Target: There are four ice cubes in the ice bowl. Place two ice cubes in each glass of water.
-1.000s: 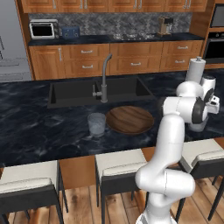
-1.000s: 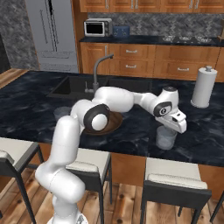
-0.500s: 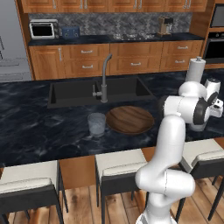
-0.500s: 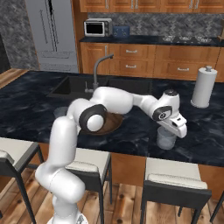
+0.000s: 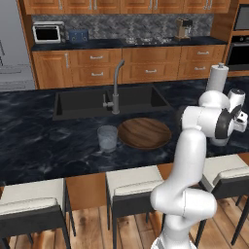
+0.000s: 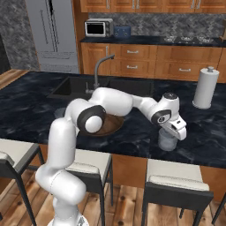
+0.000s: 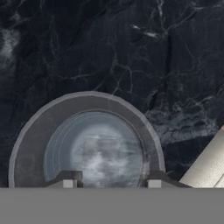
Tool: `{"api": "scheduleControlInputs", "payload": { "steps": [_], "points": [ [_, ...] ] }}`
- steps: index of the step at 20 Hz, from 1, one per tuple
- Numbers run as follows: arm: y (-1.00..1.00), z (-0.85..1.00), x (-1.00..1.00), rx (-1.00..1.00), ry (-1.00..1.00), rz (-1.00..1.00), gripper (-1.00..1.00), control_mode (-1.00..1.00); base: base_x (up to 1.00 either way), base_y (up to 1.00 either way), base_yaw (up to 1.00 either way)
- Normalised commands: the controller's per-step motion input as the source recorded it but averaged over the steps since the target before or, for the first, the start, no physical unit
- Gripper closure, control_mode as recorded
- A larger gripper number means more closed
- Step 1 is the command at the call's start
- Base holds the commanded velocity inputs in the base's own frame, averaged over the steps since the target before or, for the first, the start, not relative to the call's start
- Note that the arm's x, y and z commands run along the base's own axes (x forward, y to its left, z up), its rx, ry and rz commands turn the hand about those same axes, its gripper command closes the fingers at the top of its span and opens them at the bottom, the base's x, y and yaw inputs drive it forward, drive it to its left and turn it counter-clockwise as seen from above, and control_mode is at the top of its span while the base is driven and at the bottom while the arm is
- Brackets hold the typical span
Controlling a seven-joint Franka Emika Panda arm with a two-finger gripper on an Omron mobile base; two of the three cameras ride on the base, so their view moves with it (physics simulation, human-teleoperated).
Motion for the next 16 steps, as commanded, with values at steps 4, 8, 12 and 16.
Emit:
{"api": "scheduleControlInputs", "payload": {
  "steps": [4,8,12,16],
  "points": [
    [0.0,0.07,0.0,0.0,-0.01,0.0,-1.0,-1.0,0.0,0.0,0.0],
    [0.0,0.13,0.03,0.0,0.0,0.0,-1.0,-1.0,0.0,0.0,0.0],
    [0.13,0.57,0.1,0.0,0.0,0.0,-1.0,-1.0,0.0,0.0,0.0],
    [0.81,0.12,-0.77,0.0,0.0,0.0,-1.0,-1.0,0.0,0.0,0.0]
  ]
}}
